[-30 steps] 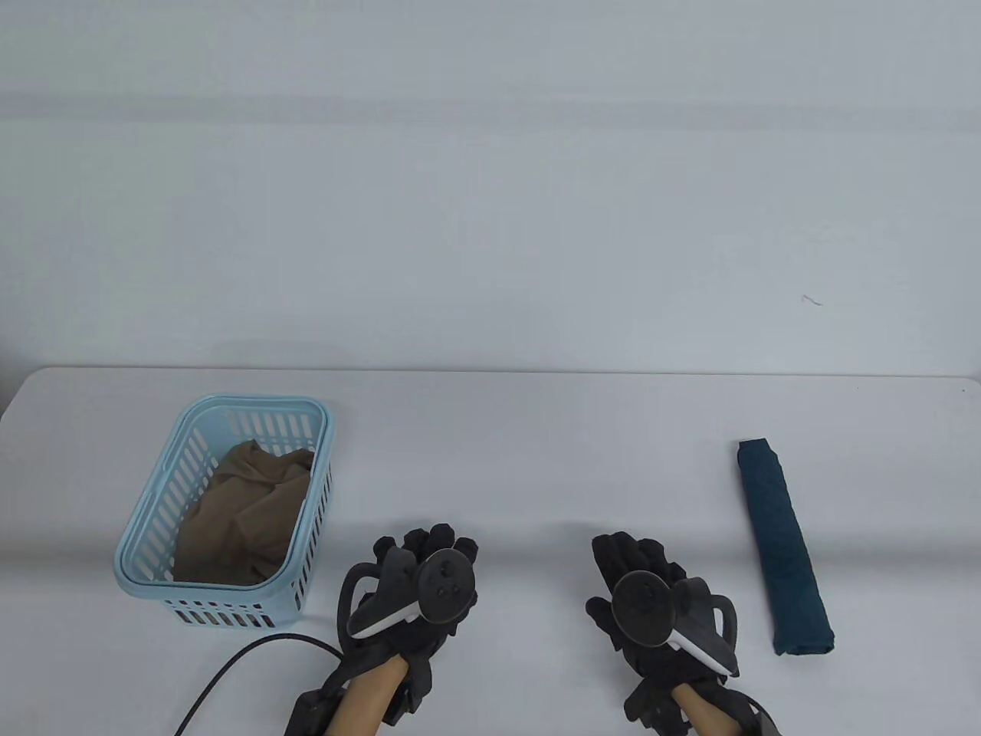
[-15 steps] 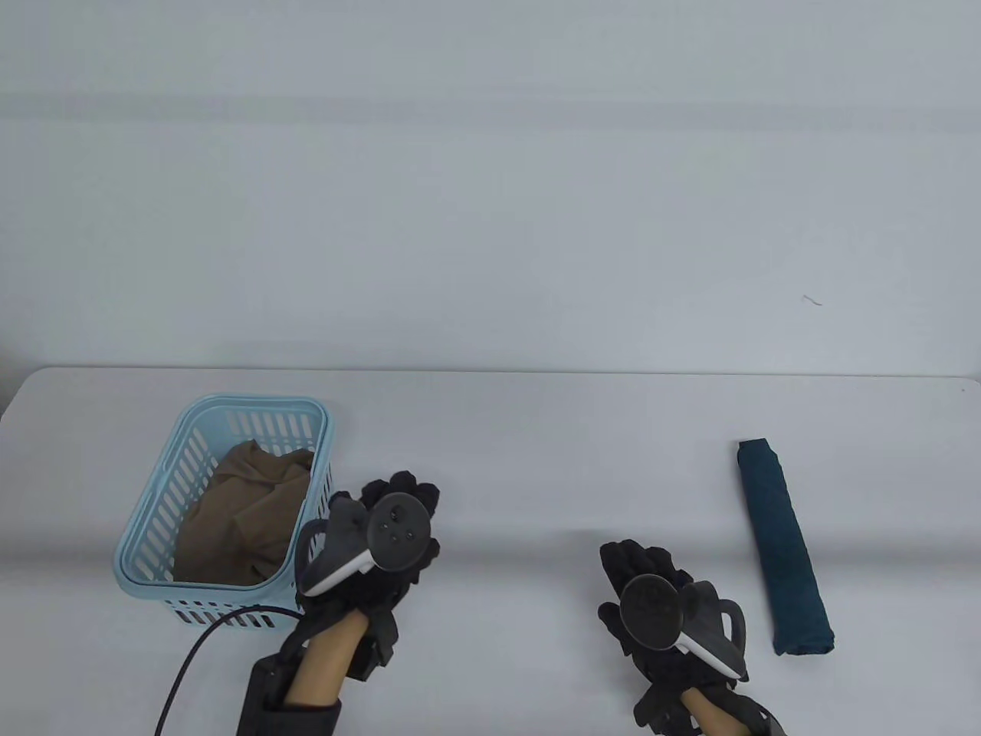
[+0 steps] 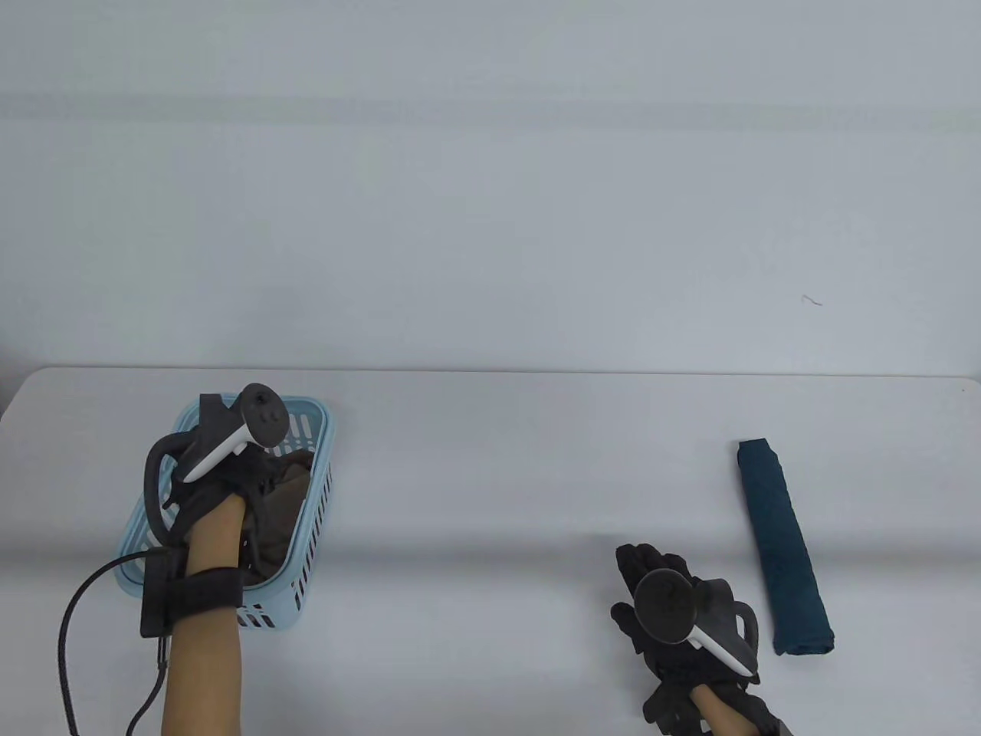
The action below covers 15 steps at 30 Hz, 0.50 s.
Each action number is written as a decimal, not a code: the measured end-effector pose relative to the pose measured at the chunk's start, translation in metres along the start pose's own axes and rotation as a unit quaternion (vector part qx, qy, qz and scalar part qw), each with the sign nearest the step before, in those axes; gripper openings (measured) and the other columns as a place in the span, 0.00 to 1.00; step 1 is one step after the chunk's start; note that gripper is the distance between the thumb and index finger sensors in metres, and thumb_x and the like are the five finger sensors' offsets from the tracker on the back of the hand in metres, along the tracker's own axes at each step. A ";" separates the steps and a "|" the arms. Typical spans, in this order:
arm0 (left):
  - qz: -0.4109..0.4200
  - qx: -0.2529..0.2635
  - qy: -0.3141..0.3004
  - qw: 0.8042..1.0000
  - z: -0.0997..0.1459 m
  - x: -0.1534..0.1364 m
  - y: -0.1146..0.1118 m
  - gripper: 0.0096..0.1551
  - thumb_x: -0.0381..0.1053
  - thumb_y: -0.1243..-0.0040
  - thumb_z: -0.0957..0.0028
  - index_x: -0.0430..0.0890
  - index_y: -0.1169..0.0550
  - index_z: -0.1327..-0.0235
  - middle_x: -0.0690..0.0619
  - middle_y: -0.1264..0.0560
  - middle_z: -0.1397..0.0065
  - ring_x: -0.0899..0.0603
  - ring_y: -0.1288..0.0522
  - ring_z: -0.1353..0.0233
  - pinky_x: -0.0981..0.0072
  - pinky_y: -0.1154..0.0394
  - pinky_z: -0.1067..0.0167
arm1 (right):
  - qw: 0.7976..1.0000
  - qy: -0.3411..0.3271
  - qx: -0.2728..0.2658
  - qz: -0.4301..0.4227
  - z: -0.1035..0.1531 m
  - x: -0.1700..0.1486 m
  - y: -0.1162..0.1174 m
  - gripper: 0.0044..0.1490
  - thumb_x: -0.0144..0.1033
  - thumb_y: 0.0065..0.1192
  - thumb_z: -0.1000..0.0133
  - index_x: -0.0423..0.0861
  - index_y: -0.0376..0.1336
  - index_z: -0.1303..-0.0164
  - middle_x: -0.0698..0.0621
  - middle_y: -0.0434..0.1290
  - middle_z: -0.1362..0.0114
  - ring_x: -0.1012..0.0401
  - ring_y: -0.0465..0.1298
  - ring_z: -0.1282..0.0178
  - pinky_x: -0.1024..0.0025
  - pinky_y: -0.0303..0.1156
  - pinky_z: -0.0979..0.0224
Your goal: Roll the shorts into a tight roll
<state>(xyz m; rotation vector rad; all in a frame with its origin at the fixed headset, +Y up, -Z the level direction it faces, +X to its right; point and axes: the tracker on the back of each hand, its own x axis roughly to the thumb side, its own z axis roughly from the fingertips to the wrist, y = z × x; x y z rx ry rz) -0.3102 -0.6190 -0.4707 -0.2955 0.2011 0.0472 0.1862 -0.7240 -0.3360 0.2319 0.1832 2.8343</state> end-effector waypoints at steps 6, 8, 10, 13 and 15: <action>0.002 -0.050 0.019 0.999 -0.031 -0.005 -0.020 0.44 0.54 0.46 0.45 0.42 0.45 0.18 0.34 0.50 0.13 0.22 0.46 0.17 0.20 0.53 0.30 | 0.999 0.000 0.019 -0.038 -0.001 0.001 0.003 0.46 0.45 0.49 0.42 0.47 0.38 0.18 0.42 0.43 0.13 0.39 0.47 0.16 0.33 0.48 0.22; 0.016 -0.072 0.013 0.997 -0.040 -0.002 -0.029 0.46 0.56 0.46 0.46 0.42 0.46 0.18 0.35 0.51 0.13 0.21 0.46 0.17 0.20 0.53 0.30 | 0.999 -0.001 0.025 -0.042 -0.002 0.002 0.005 0.46 0.45 0.49 0.42 0.46 0.38 0.18 0.42 0.43 0.14 0.39 0.47 0.16 0.33 0.48 0.22; 0.022 -0.107 0.012 0.994 -0.049 0.000 -0.041 0.50 0.58 0.45 0.48 0.42 0.49 0.17 0.34 0.53 0.13 0.20 0.47 0.17 0.19 0.54 0.30 | 0.999 0.000 0.032 -0.043 -0.002 0.001 0.006 0.45 0.44 0.49 0.42 0.46 0.38 0.18 0.42 0.44 0.14 0.39 0.47 0.16 0.33 0.48 0.22; -0.011 -0.165 0.022 0.986 -0.059 0.004 -0.059 0.59 0.66 0.47 0.54 0.44 0.57 0.17 0.33 0.59 0.13 0.19 0.49 0.17 0.19 0.55 0.30 | 0.998 0.002 0.047 -0.053 -0.003 0.000 0.009 0.45 0.44 0.49 0.41 0.46 0.37 0.18 0.41 0.43 0.14 0.38 0.47 0.16 0.33 0.48 0.22; -0.038 -0.192 0.029 0.980 -0.064 0.006 -0.072 0.63 0.68 0.48 0.56 0.45 0.61 0.18 0.32 0.61 0.14 0.18 0.51 0.17 0.19 0.55 0.29 | 0.996 0.005 0.054 -0.070 -0.004 -0.002 0.010 0.45 0.44 0.48 0.41 0.46 0.37 0.18 0.41 0.43 0.14 0.38 0.47 0.16 0.33 0.48 0.22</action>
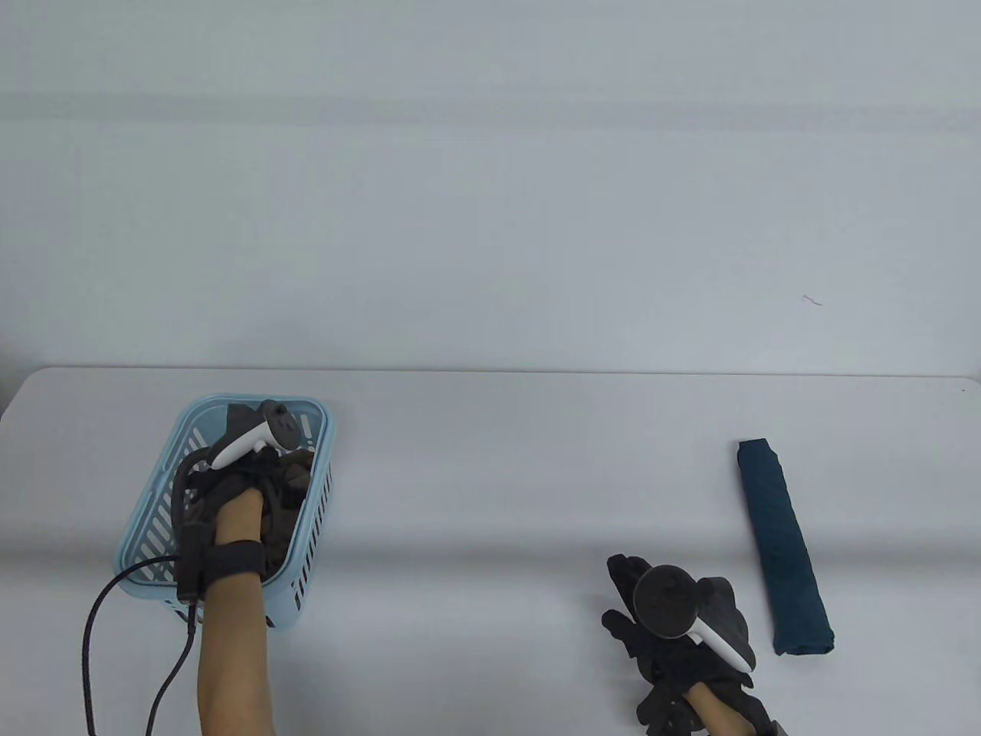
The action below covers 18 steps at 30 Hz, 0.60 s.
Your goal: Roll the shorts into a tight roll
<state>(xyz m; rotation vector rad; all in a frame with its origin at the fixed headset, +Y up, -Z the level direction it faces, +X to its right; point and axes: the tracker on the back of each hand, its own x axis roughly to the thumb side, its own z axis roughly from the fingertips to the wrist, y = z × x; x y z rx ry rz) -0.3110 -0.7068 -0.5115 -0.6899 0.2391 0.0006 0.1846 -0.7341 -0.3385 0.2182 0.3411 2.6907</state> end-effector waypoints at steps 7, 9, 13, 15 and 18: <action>-0.052 -0.009 0.032 0.998 -0.013 0.002 -0.014 0.63 0.63 0.45 0.51 0.36 0.65 0.23 0.32 0.53 0.17 0.27 0.45 0.19 0.22 0.53 0.28 | 1.000 0.004 0.011 -0.007 -0.002 -0.003 0.002 0.44 0.43 0.48 0.41 0.45 0.38 0.18 0.41 0.43 0.14 0.38 0.48 0.16 0.34 0.49 0.22; -0.057 0.003 0.035 0.998 -0.014 0.002 -0.013 0.58 0.61 0.45 0.50 0.36 0.58 0.21 0.38 0.43 0.21 0.34 0.37 0.23 0.23 0.51 0.28 | 1.000 0.005 0.014 -0.010 -0.001 -0.002 0.001 0.44 0.43 0.47 0.41 0.45 0.38 0.18 0.40 0.44 0.14 0.38 0.48 0.16 0.34 0.49 0.22; -0.070 0.009 0.034 0.997 -0.015 0.002 -0.017 0.46 0.58 0.44 0.49 0.42 0.43 0.22 0.46 0.29 0.33 0.42 0.25 0.34 0.27 0.46 0.28 | 1.000 0.008 0.019 -0.010 -0.001 -0.002 0.001 0.42 0.41 0.46 0.41 0.45 0.39 0.18 0.40 0.44 0.14 0.38 0.49 0.17 0.34 0.50 0.23; -0.087 0.031 0.032 0.995 -0.015 0.003 -0.016 0.32 0.54 0.42 0.49 0.48 0.30 0.30 0.51 0.22 0.40 0.46 0.20 0.41 0.30 0.41 0.28 | 1.000 0.008 0.021 -0.011 0.000 -0.002 0.001 0.42 0.40 0.45 0.40 0.45 0.39 0.18 0.40 0.45 0.14 0.38 0.49 0.17 0.34 0.50 0.23; -0.087 0.081 0.033 0.992 -0.006 0.003 -0.006 0.27 0.53 0.41 0.50 0.49 0.23 0.37 0.51 0.19 0.43 0.46 0.17 0.44 0.33 0.37 0.29 | 1.000 0.006 0.020 -0.015 0.000 -0.002 0.000 0.41 0.39 0.45 0.40 0.45 0.39 0.18 0.40 0.45 0.14 0.38 0.50 0.17 0.34 0.50 0.23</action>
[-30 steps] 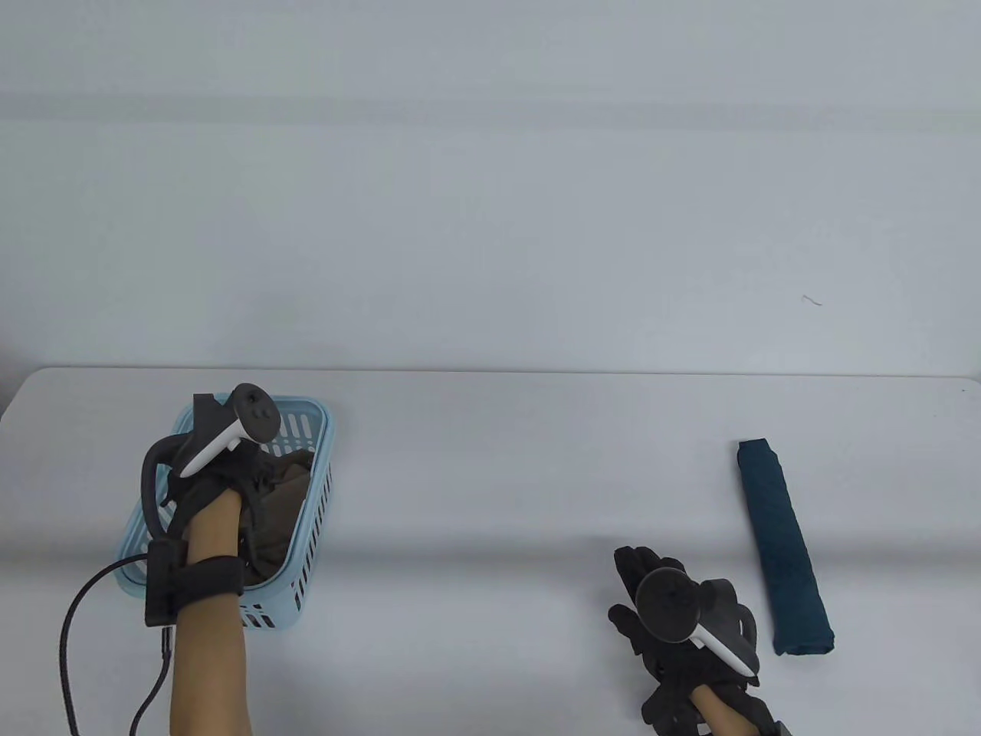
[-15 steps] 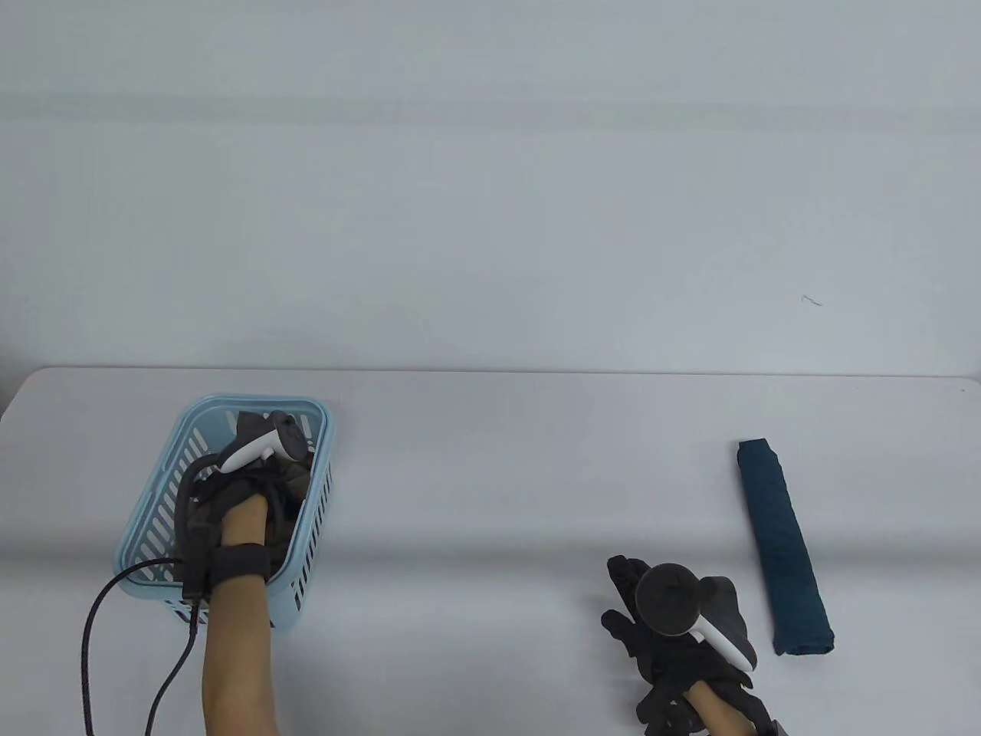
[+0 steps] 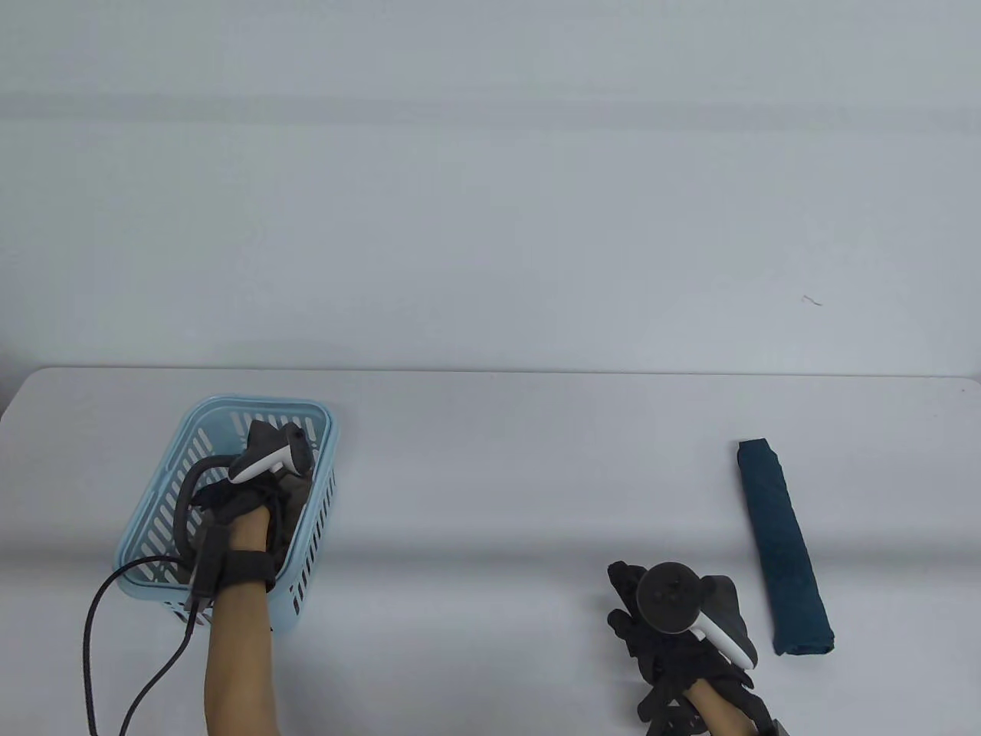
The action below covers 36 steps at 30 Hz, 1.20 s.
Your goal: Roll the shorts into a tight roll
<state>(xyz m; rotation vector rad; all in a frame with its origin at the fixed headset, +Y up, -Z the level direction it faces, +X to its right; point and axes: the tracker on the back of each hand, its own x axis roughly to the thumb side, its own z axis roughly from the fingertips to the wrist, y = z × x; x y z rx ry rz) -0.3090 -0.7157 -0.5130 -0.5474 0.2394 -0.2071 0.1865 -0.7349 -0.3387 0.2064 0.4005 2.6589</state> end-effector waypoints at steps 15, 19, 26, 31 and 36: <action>0.104 0.221 0.006 0.970 0.108 -0.045 0.083 0.26 0.50 0.45 0.48 0.48 0.23 0.37 0.50 0.19 0.43 0.45 0.17 0.45 0.31 0.37 0.30 | 1.000 -0.010 -0.011 -0.015 0.003 -0.002 -0.006 0.40 0.38 0.44 0.40 0.45 0.40 0.18 0.40 0.46 0.14 0.38 0.52 0.17 0.33 0.51 0.23; 0.119 0.299 -0.004 0.947 0.153 -0.053 0.103 0.25 0.50 0.46 0.47 0.48 0.23 0.37 0.50 0.19 0.43 0.45 0.18 0.45 0.31 0.37 0.30 | 1.000 -0.010 -0.014 -0.016 0.004 -0.003 -0.007 0.40 0.38 0.44 0.40 0.45 0.40 0.18 0.40 0.46 0.14 0.38 0.52 0.17 0.34 0.51 0.23; 0.160 0.416 -0.061 0.893 0.228 -0.050 0.134 0.25 0.49 0.47 0.47 0.48 0.24 0.36 0.49 0.20 0.42 0.44 0.18 0.44 0.30 0.38 0.30 | 1.000 -0.012 -0.011 0.000 0.005 -0.002 -0.006 0.40 0.39 0.44 0.40 0.45 0.40 0.18 0.40 0.46 0.14 0.38 0.52 0.17 0.33 0.51 0.23; 0.177 0.441 -0.131 0.870 0.270 -0.030 0.146 0.25 0.50 0.47 0.47 0.48 0.24 0.36 0.49 0.20 0.42 0.45 0.18 0.44 0.30 0.38 0.30 | 1.000 -0.017 -0.002 0.007 0.005 0.002 -0.003 0.40 0.39 0.44 0.40 0.45 0.40 0.18 0.40 0.46 0.14 0.38 0.52 0.17 0.33 0.51 0.23; 0.183 0.402 -0.231 0.867 0.289 0.008 0.141 0.25 0.50 0.47 0.47 0.48 0.23 0.37 0.50 0.20 0.42 0.45 0.18 0.44 0.30 0.37 0.30 | 1.000 -0.019 -0.001 0.006 0.005 0.003 -0.004 0.41 0.40 0.44 0.40 0.45 0.40 0.18 0.39 0.46 0.14 0.38 0.51 0.17 0.34 0.51 0.23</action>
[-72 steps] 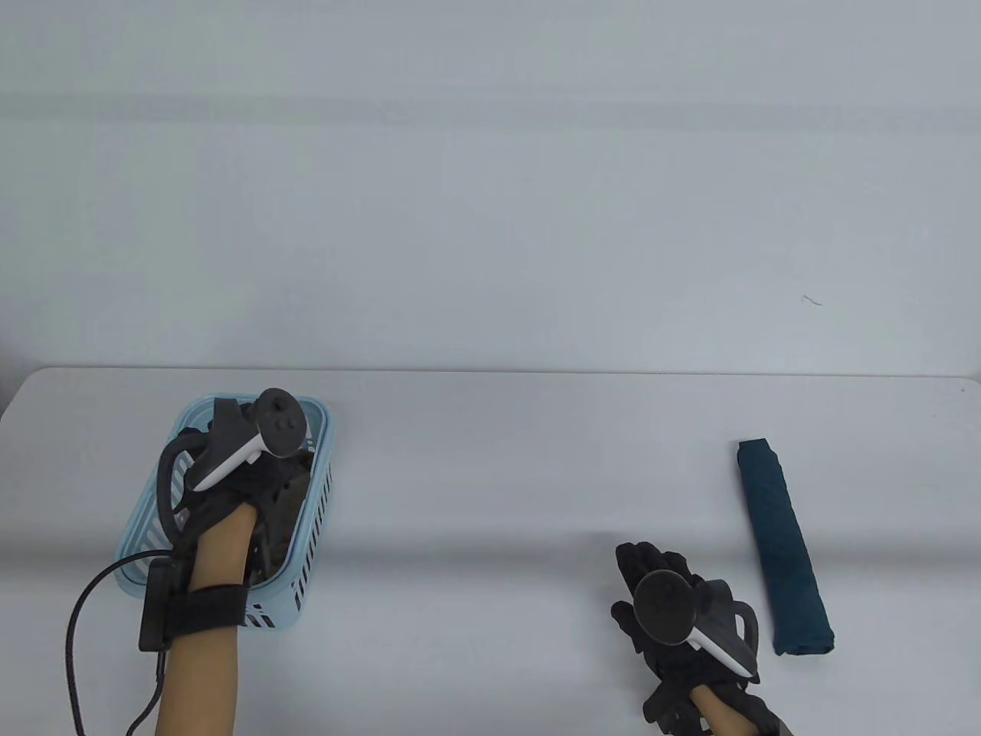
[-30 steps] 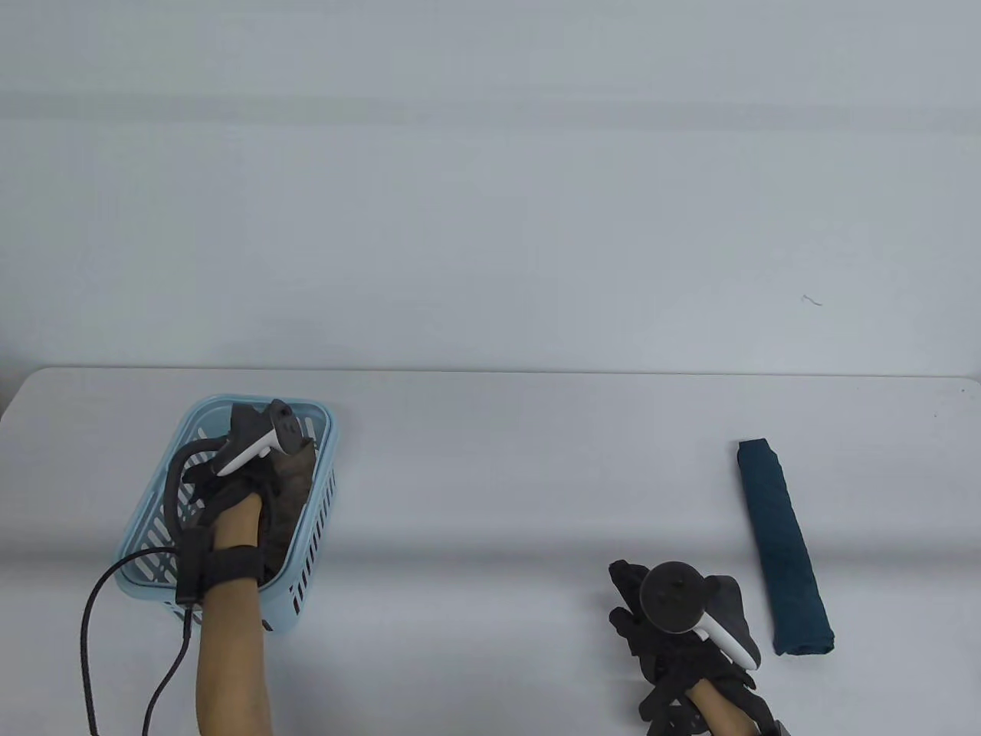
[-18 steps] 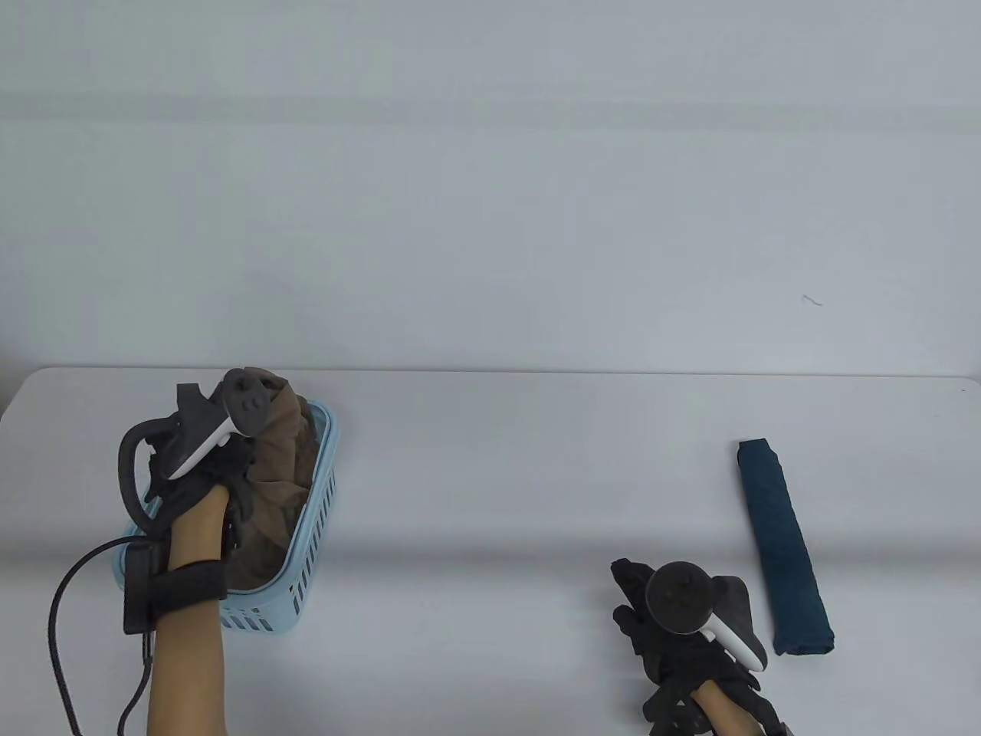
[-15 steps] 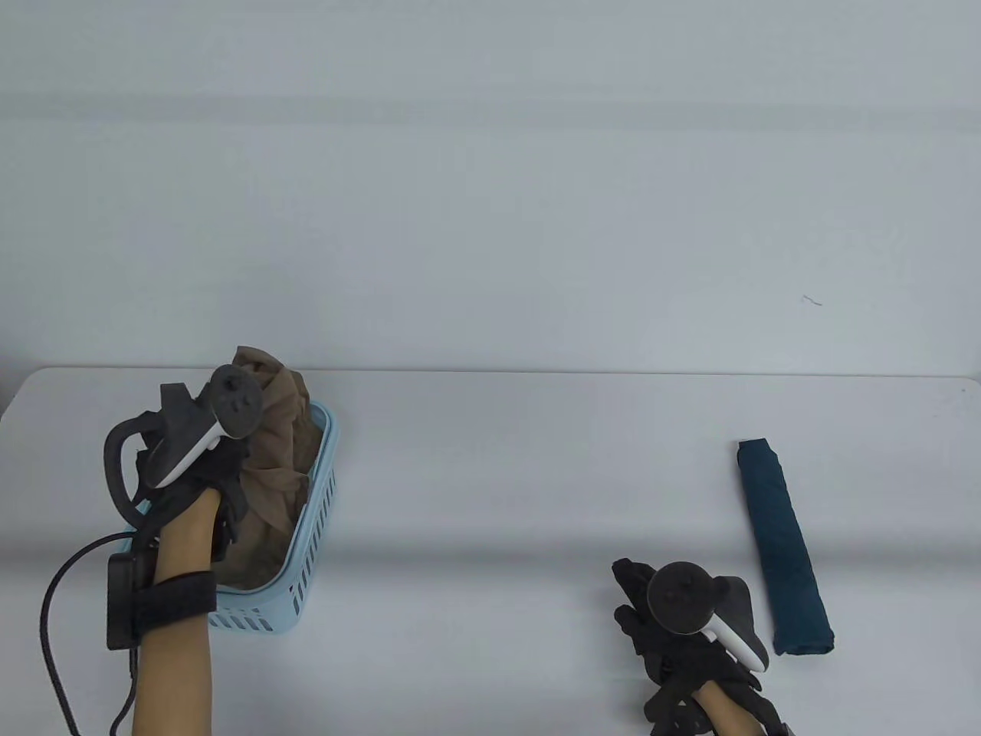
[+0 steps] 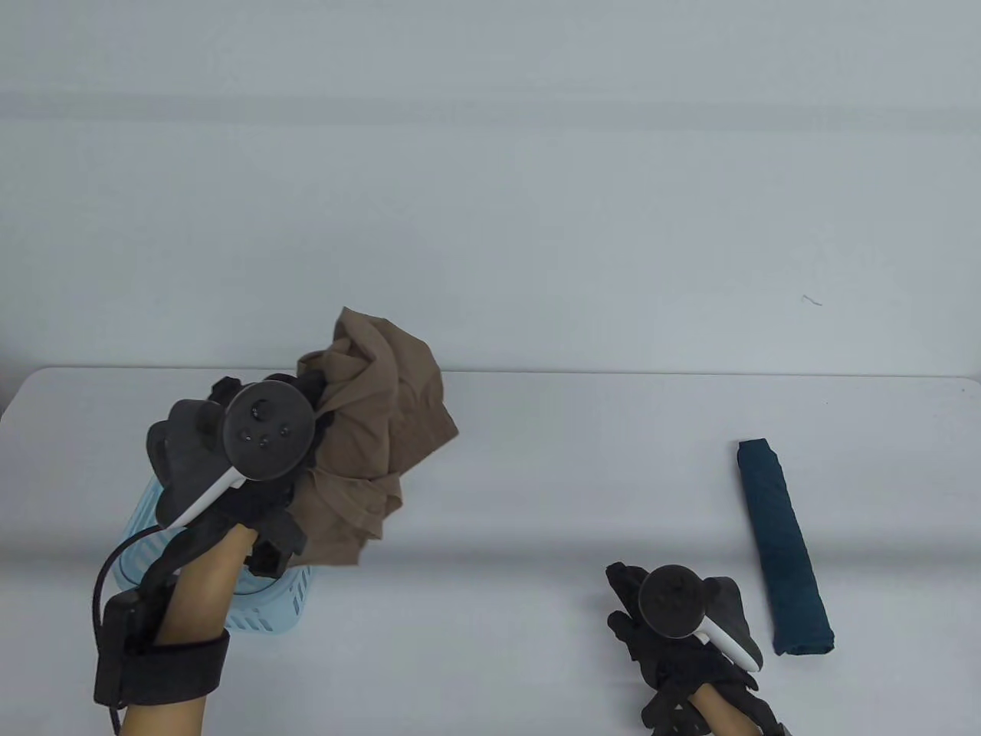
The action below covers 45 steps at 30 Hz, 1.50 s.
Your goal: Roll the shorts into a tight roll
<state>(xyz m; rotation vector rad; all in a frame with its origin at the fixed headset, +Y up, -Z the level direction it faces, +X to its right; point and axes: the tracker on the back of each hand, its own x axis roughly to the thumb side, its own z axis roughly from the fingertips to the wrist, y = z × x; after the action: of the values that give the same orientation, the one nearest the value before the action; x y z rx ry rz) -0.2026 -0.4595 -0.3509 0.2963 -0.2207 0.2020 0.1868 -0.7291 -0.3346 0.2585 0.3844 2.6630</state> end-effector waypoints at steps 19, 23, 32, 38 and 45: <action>-0.055 -0.173 -0.041 0.983 -0.040 0.072 -0.211 0.38 0.50 0.46 0.46 0.42 0.39 0.22 0.36 0.40 0.18 0.26 0.40 0.20 0.18 0.56 0.34 | 1.000 0.014 -0.023 0.005 0.000 -0.010 -0.007 0.41 0.40 0.45 0.40 0.44 0.39 0.18 0.39 0.45 0.14 0.38 0.51 0.17 0.34 0.51 0.23; -0.014 -0.220 -0.100 0.970 -0.019 0.101 -0.229 0.37 0.50 0.47 0.45 0.42 0.38 0.22 0.36 0.40 0.18 0.27 0.39 0.20 0.19 0.56 0.33 | 1.000 0.011 -0.016 0.013 -0.001 -0.008 -0.004 0.41 0.40 0.45 0.40 0.44 0.39 0.18 0.39 0.45 0.14 0.37 0.50 0.17 0.34 0.51 0.23; -0.004 -0.333 -0.109 0.936 0.009 0.142 -0.293 0.41 0.52 0.46 0.45 0.40 0.42 0.21 0.34 0.43 0.17 0.27 0.38 0.21 0.24 0.48 0.30 | 0.999 0.004 0.003 0.039 -0.001 -0.002 0.004 0.42 0.41 0.46 0.40 0.44 0.39 0.18 0.39 0.45 0.14 0.38 0.50 0.17 0.34 0.51 0.23; -0.080 -0.383 -0.069 0.918 0.016 0.136 -0.332 0.48 0.57 0.44 0.47 0.38 0.45 0.20 0.33 0.45 0.17 0.27 0.38 0.21 0.25 0.46 0.30 | 0.999 0.004 0.012 0.051 -0.002 -0.001 0.008 0.43 0.41 0.47 0.41 0.44 0.39 0.18 0.39 0.45 0.14 0.38 0.50 0.17 0.34 0.50 0.23; -0.052 -0.364 -0.132 0.921 0.029 0.135 -0.345 0.43 0.50 0.42 0.47 0.40 0.45 0.23 0.37 0.44 0.20 0.30 0.39 0.24 0.28 0.45 0.30 | 0.996 0.003 0.046 0.072 -0.005 0.001 0.016 0.45 0.42 0.49 0.41 0.44 0.38 0.18 0.40 0.44 0.14 0.38 0.46 0.16 0.34 0.48 0.22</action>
<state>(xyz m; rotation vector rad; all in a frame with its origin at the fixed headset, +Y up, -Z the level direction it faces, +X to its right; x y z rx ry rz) 0.0002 -0.7695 -0.3823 -0.4107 -0.5267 -0.0371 0.1789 -0.7438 -0.3338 0.3172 0.5105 2.7918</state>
